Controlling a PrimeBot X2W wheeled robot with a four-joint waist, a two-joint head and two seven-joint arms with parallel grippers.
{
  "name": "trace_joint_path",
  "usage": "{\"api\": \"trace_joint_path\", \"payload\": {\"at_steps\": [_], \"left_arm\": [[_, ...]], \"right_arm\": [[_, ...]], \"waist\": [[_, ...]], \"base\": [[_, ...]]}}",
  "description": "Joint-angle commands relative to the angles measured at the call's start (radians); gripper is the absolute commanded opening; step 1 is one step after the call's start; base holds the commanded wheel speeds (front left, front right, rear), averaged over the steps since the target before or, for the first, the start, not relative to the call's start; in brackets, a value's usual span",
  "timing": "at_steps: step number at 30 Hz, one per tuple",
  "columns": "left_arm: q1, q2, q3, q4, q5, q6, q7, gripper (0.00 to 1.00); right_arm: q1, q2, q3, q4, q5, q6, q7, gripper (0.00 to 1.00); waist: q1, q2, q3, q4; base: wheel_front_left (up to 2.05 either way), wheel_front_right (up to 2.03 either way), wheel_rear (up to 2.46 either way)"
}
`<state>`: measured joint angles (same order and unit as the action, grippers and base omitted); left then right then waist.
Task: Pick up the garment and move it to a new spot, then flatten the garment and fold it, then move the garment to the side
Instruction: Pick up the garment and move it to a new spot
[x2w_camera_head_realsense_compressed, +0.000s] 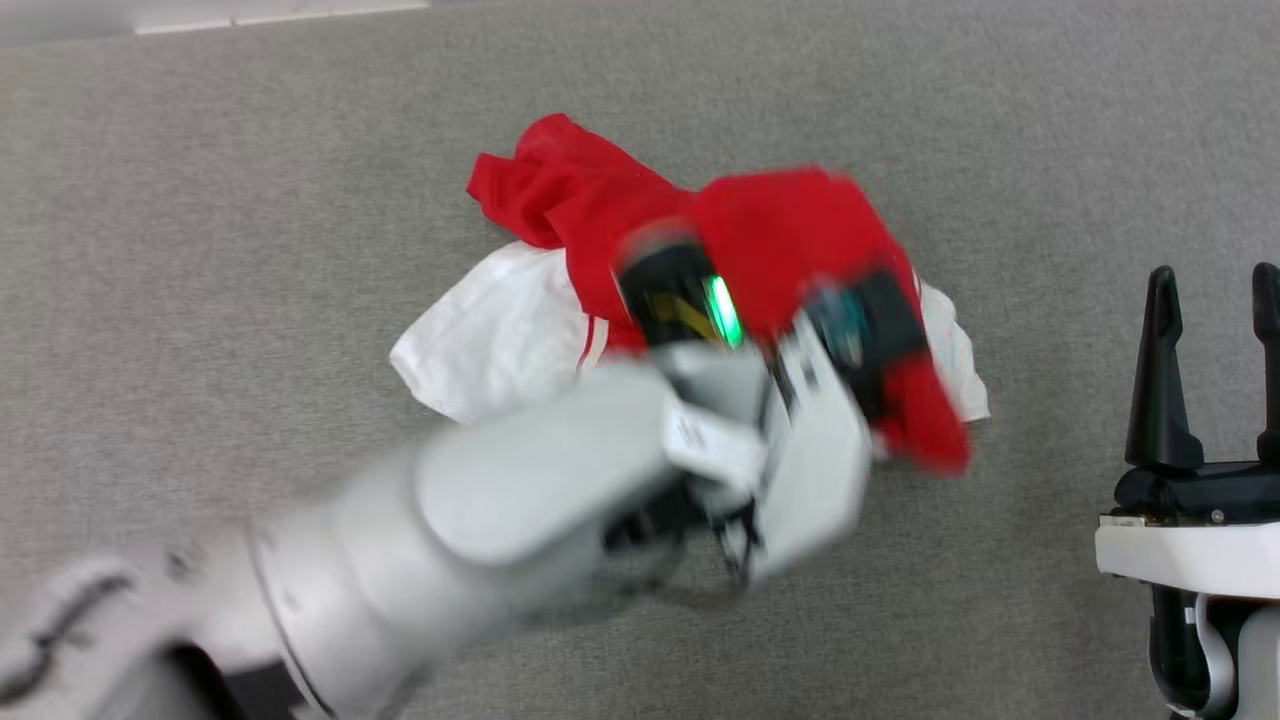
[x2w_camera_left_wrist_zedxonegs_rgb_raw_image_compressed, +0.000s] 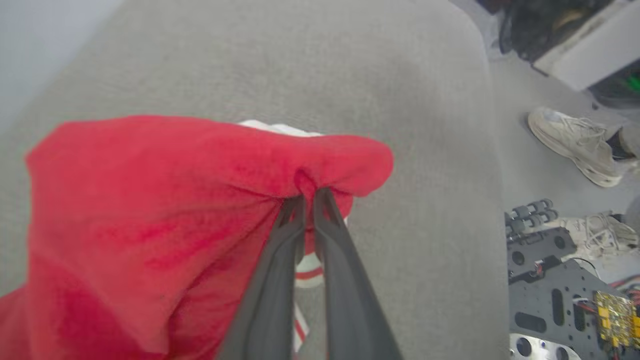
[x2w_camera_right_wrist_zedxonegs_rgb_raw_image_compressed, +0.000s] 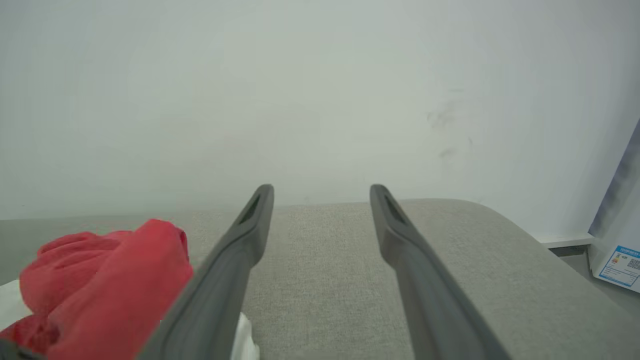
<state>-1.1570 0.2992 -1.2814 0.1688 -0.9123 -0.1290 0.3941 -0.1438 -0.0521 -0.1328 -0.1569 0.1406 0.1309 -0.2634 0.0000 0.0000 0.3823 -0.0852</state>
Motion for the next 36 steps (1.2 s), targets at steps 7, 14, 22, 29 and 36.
{"api": "trace_joint_path", "payload": {"at_steps": [7,14,22,29,36], "left_arm": [[0.199,-0.083,0.002,0.003,0.076,0.0,0.066,0.0],[0.266,-0.119,0.002,0.016,0.101,0.0,0.042,0.18],[0.186,-0.124,0.025,0.126,0.127,0.0,-0.354,1.0],[0.224,-0.087,0.129,0.214,0.217,0.13,-0.622,1.0],[0.371,-0.01,0.327,0.134,0.321,0.324,-0.661,1.0]], "right_arm": [[-0.02,0.003,0.01,0.003,0.003,0.0,-0.002,1.0],[-0.012,0.003,0.007,0.011,-0.009,0.0,-0.002,1.0],[0.043,0.003,0.004,0.026,-0.02,0.0,-0.002,1.0],[0.092,0.003,0.002,0.032,-0.027,0.0,-0.002,1.0],[0.126,0.003,-0.002,0.035,-0.032,0.0,-0.002,1.0]], "waist": [[0.0,0.0,0.032,-0.015],[0.0,0.0,0.019,-0.004],[0.0,0.0,-0.084,0.031],[0.0,0.0,-0.169,0.068],[0.0,0.0,-0.224,0.099]], "base": [[0.0,0.0,0.0],[0.0,0.0,0.0],[0.0,0.0,0.0],[0.0,0.0,0.0],[0.0,0.0,0.0]]}}
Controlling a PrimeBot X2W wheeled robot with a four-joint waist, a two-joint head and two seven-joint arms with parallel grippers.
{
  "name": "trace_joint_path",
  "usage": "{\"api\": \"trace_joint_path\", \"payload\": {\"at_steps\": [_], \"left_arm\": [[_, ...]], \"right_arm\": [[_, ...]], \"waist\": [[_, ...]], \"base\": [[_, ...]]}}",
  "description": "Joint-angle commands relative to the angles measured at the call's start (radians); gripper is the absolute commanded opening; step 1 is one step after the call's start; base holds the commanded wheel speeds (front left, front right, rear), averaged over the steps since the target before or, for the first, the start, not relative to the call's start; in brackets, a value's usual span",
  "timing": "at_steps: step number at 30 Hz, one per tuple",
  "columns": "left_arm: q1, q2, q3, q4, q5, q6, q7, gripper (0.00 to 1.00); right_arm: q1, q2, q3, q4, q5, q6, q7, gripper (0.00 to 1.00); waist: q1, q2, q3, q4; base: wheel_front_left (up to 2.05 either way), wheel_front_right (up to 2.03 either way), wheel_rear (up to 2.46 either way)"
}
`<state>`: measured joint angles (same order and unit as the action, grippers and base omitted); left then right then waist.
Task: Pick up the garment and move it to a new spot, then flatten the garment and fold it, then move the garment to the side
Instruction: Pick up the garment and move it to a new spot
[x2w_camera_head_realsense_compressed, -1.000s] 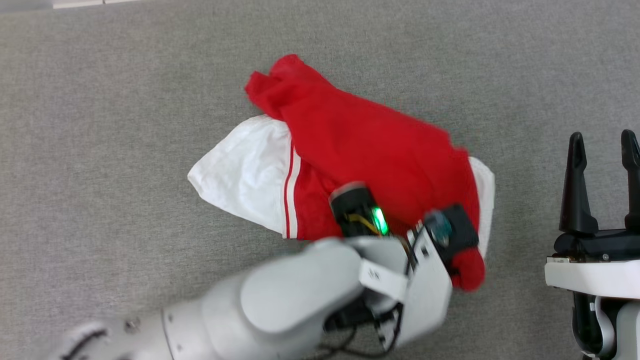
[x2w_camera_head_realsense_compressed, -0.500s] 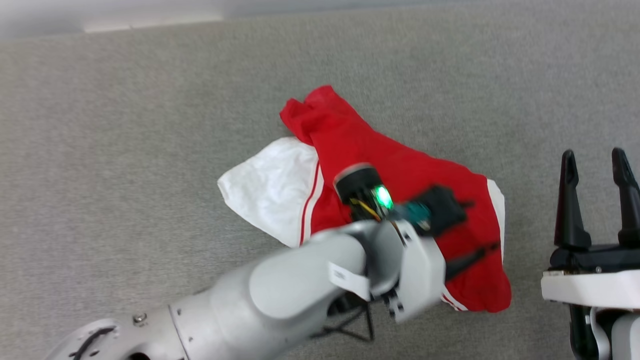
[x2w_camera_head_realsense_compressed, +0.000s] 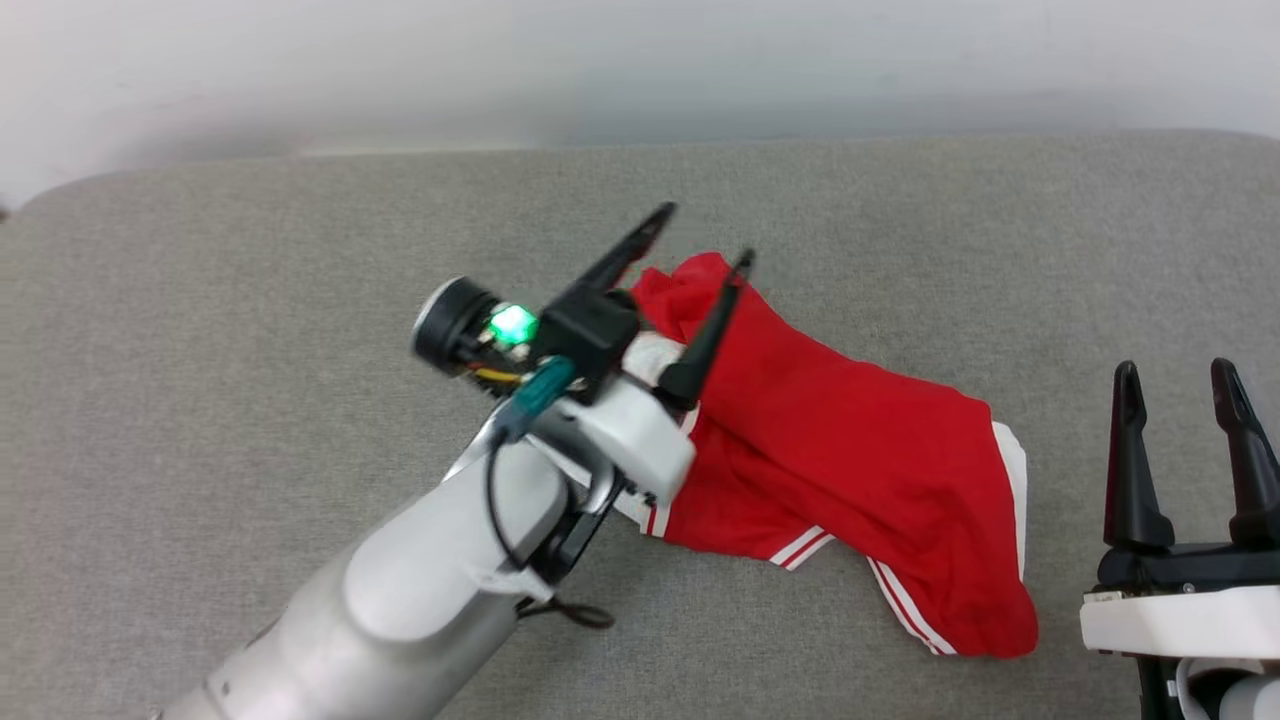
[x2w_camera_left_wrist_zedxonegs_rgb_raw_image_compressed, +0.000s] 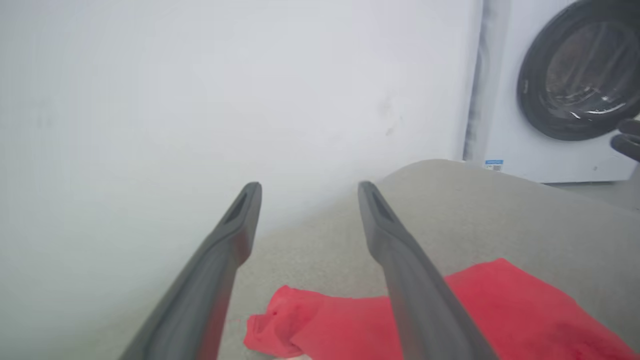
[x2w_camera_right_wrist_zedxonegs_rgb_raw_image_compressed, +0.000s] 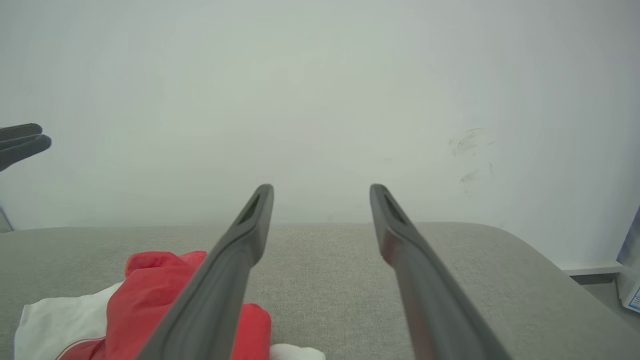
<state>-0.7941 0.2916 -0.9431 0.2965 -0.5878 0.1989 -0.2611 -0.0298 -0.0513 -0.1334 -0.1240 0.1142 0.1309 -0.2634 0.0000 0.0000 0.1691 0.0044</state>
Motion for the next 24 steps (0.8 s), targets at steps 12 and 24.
{"api": "trace_joint_path", "payload": {"at_steps": [12,24], "left_arm": [[0.461,0.052,0.412,-0.211,0.188,0.103,-0.004,1.0],[0.756,-0.051,0.675,-0.264,0.341,0.039,-0.004,1.0]], "right_arm": [[0.061,0.002,0.006,0.012,-0.006,0.0,-0.002,1.0],[0.125,0.002,0.032,0.038,0.009,0.0,-0.002,1.0]], "waist": [[0.0,0.0,-0.086,0.035],[0.0,0.0,-0.15,0.049]], "base": [[0.0,0.0,0.0],[0.0,0.0,0.0]]}}
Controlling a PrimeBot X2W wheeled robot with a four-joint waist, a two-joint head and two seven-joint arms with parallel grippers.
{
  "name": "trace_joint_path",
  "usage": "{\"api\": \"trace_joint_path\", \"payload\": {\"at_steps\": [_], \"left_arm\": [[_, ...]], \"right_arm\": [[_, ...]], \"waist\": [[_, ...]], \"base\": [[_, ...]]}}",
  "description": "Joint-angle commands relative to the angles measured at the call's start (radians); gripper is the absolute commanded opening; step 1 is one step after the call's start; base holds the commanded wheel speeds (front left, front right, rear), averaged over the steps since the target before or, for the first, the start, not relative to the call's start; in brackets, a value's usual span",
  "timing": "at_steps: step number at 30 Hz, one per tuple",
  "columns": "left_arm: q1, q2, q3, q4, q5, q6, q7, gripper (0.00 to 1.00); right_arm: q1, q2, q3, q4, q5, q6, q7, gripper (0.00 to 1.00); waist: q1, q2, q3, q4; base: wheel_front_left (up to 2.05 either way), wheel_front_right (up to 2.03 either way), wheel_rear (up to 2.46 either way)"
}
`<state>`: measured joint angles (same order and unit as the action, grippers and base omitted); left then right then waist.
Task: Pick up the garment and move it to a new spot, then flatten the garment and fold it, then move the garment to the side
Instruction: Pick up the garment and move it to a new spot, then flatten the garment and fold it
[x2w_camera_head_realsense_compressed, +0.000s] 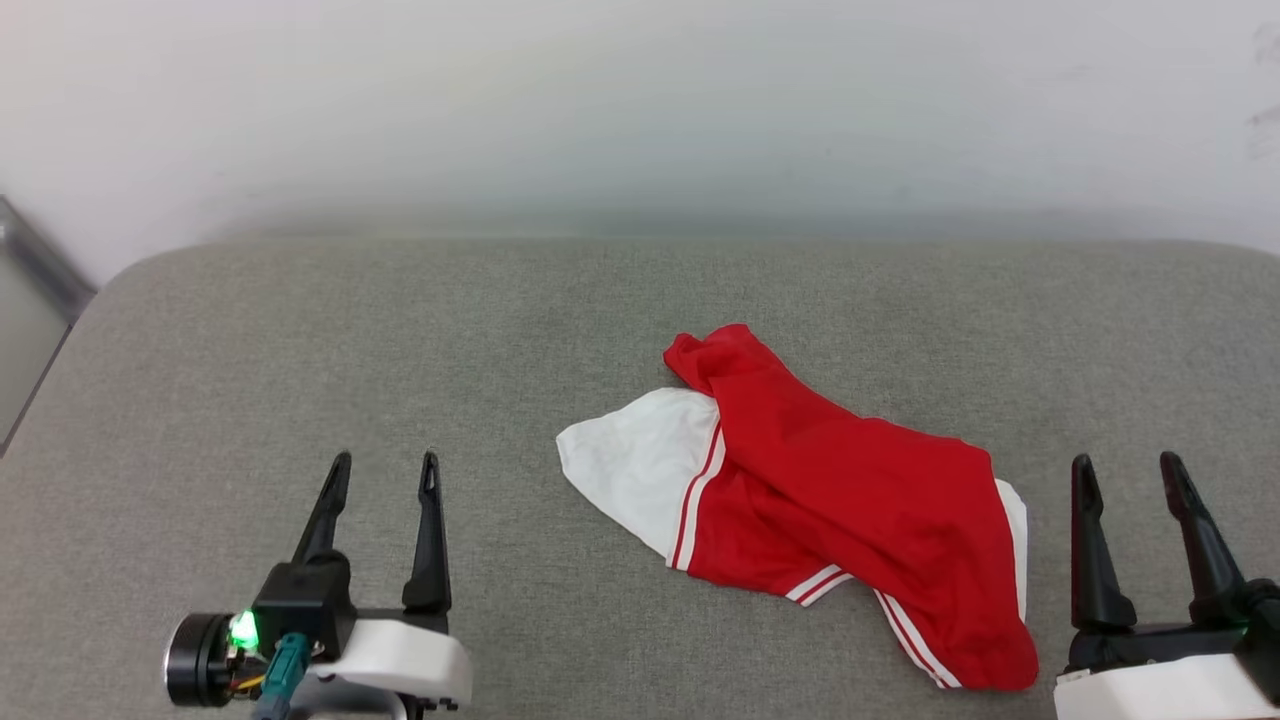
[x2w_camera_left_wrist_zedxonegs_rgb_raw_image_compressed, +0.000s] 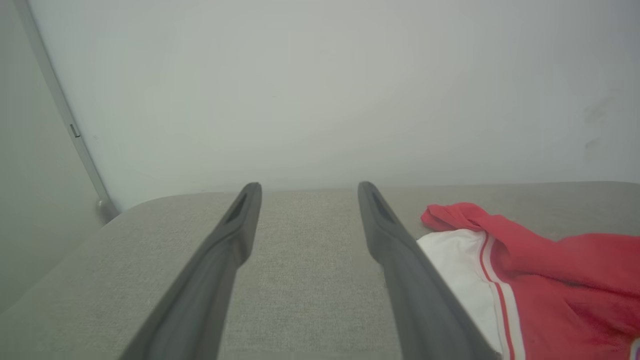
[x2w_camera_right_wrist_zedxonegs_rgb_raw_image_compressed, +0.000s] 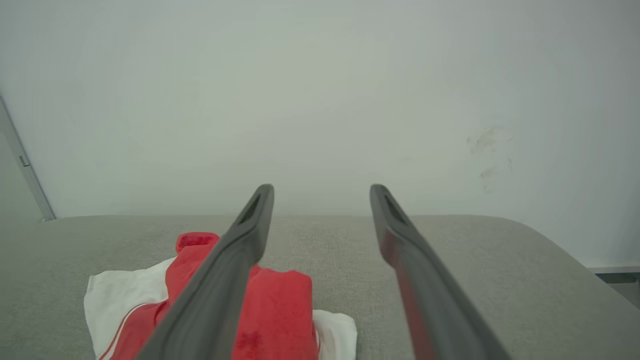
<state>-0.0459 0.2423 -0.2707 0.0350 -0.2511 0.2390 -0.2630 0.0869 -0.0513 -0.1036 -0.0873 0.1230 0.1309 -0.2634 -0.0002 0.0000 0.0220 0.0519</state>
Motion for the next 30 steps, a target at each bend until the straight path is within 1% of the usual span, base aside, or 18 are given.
{"api": "trace_joint_path", "payload": {"at_steps": [1,10,12,18,21,25,26,30], "left_arm": [[0.022,-0.01,0.016,-0.004,0.014,-0.012,-0.003,1.0],[0.095,-0.094,0.104,0.002,0.096,-0.102,-0.003,1.0],[0.103,-0.112,0.119,0.006,0.109,-0.116,-0.003,1.0],[0.111,-0.144,0.154,0.016,0.138,-0.152,-0.003,1.0],[0.088,-0.148,0.175,0.026,0.144,-0.174,-0.003,1.0],[0.021,-0.124,0.215,0.049,0.153,-0.217,-0.003,1.0],[0.021,-0.124,0.215,0.049,0.153,-0.217,-0.003,1.0],[-0.098,-0.091,0.248,0.059,0.155,-0.272,-0.003,1.0]], "right_arm": [[0.016,0.002,0.005,0.005,0.003,0.0,-0.002,1.0],[0.054,0.002,0.02,0.032,0.019,0.0,-0.002,1.0],[0.058,0.002,0.02,0.033,0.021,0.0,-0.002,1.0],[0.059,0.002,0.024,0.034,0.025,0.0,-0.002,1.0],[0.052,0.002,0.023,0.031,0.024,0.0,-0.002,1.0],[0.034,0.002,0.029,0.023,0.012,0.0,-0.002,1.0],[0.034,0.002,0.029,0.023,0.012,0.0,-0.002,1.0],[0.009,0.002,0.03,0.013,0.007,0.0,-0.002,1.0]], "waist": [[0.0002,0.0,-0.005,0.003],[0.0002,0.0,-0.014,0.017],[0.0002,0.0,-0.014,0.019],[0.0002,0.0,-0.014,0.021],[0.0002,0.0,-0.013,0.021],[0.0002,0.0,-0.006,0.015],[0.0002,0.0,-0.006,0.015],[0.0002,0.0,0.016,0.007]], "base": [[0.0,0.0,0.0],[0.0,0.0,0.0],[0.0,0.0,0.0],[0.0,0.0,0.0],[0.0,0.0,0.0],[0.0,0.0,0.0],[0.0,0.0,0.0],[0.0,0.0,0.0]]}}
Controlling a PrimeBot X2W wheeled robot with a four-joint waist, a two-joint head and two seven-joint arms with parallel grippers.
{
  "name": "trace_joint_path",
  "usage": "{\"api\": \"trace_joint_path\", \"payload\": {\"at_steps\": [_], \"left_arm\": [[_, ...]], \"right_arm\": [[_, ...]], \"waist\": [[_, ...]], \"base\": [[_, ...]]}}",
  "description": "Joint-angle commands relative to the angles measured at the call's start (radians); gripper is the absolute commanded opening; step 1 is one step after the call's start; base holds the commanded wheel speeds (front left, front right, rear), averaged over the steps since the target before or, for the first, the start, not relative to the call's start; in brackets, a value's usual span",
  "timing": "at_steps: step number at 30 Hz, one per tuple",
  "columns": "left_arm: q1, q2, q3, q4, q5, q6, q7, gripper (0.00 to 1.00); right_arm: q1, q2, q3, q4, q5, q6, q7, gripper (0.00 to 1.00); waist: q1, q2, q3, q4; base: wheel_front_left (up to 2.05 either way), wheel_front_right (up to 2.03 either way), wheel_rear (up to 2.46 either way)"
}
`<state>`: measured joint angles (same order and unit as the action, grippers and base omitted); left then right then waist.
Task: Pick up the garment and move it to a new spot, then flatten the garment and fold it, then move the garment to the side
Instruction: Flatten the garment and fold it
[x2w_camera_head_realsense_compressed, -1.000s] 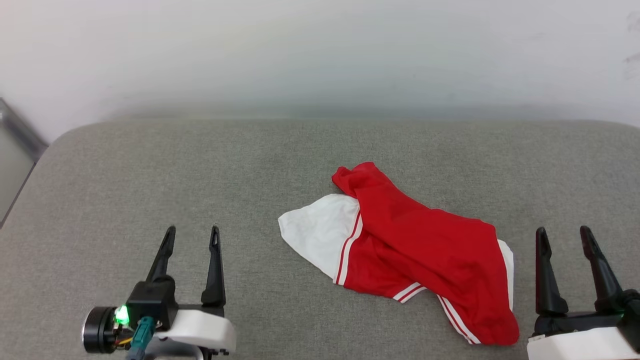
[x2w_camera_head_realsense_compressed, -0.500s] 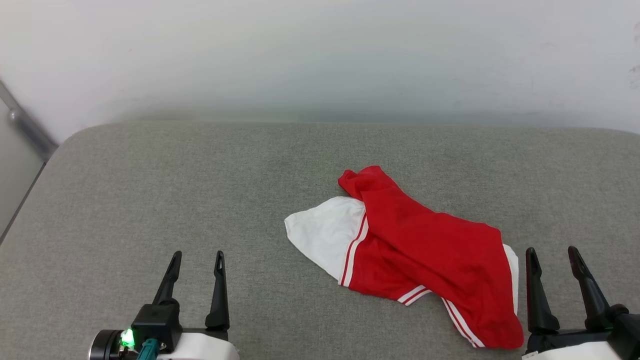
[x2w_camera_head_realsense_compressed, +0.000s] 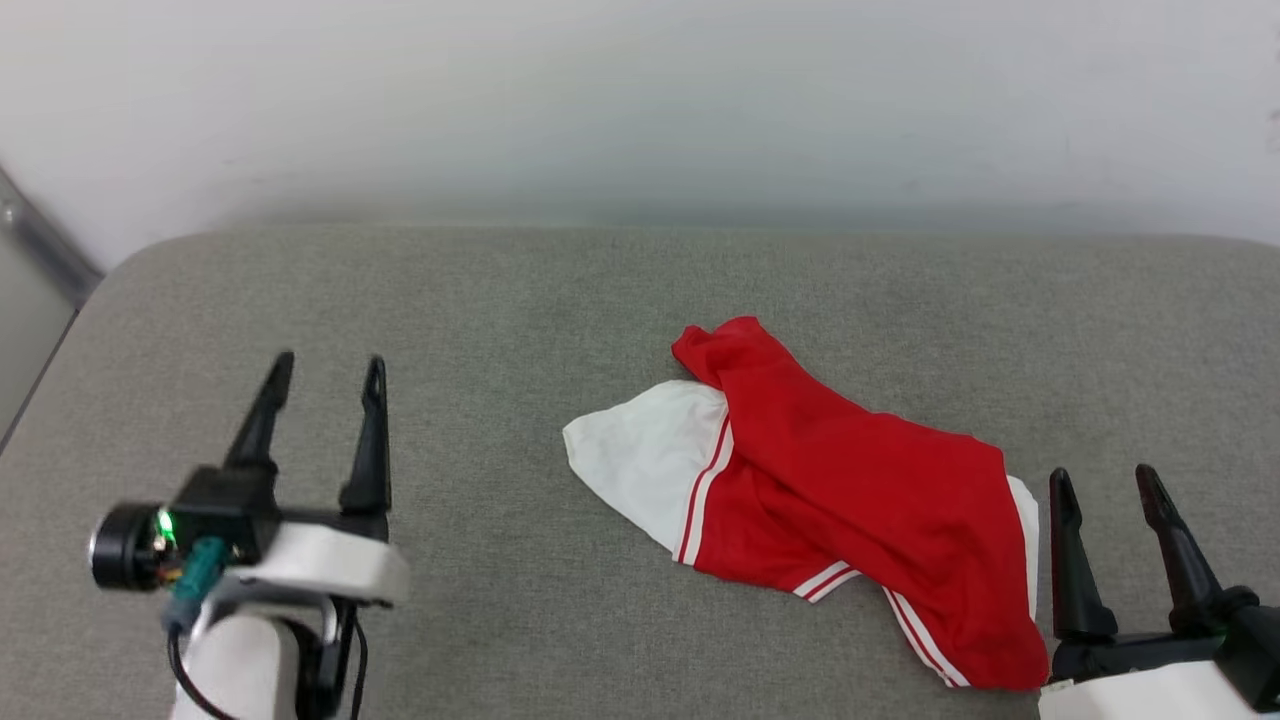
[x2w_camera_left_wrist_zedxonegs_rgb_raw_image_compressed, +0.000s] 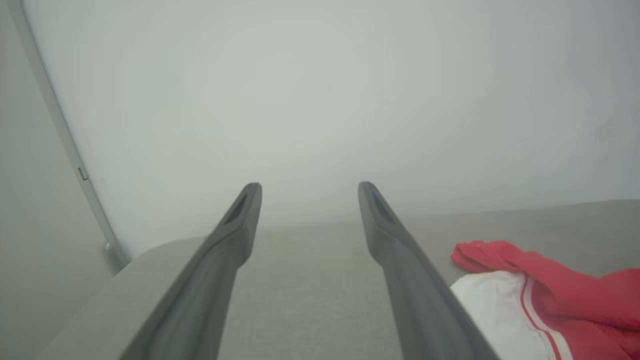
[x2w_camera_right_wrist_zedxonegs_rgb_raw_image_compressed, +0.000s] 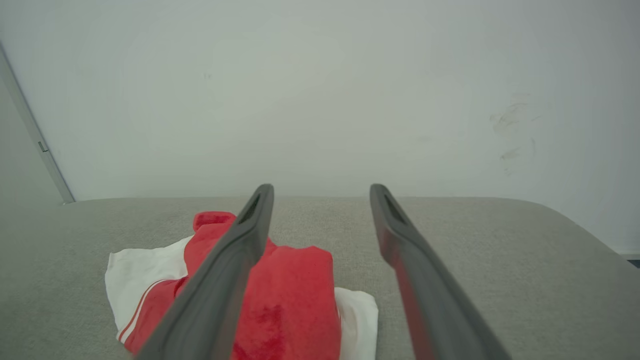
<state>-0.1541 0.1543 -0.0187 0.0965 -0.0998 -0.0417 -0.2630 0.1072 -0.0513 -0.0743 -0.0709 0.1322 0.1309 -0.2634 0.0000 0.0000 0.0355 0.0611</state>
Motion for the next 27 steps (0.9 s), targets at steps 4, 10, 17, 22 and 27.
{"api": "trace_joint_path", "payload": {"at_steps": [4,10,17,22,27], "left_arm": [[-0.132,0.039,0.01,0.029,0.004,-0.04,-0.003,1.0],[-0.361,0.109,-0.057,0.135,0.012,-0.077,0.01,1.0],[-0.604,0.176,-0.246,0.253,-0.068,-0.087,0.215,1.0],[-0.735,0.236,-0.437,0.304,-0.279,-0.086,0.467,1.0],[-0.824,0.301,-0.61,0.319,-0.508,-0.087,0.752,1.0]], "right_arm": [[-0.034,0.002,0.003,-0.015,-0.008,0.0,-0.002,1.0],[-0.062,0.002,0.001,-0.029,-0.011,0.0,-0.002,1.0],[-0.097,0.002,-0.007,-0.042,-0.004,0.0,-0.002,1.0],[-0.124,0.002,-0.004,-0.046,-0.002,0.0,-0.002,1.0],[-0.154,0.002,-0.006,-0.051,0.0,0.0,-0.002,1.0]], "waist": [[0.0,0.0,0.039,-0.014],[0.0,0.0,0.101,-0.03],[0.0,0.0,0.175,-0.049],[0.0,0.0,0.222,-0.065],[0.0,0.0,0.264,-0.084]], "base": [[0.0,0.0,0.0],[0.0,0.0,0.0],[0.0,0.0,0.0],[0.0,0.0,0.0],[0.0,0.0,0.0]]}}
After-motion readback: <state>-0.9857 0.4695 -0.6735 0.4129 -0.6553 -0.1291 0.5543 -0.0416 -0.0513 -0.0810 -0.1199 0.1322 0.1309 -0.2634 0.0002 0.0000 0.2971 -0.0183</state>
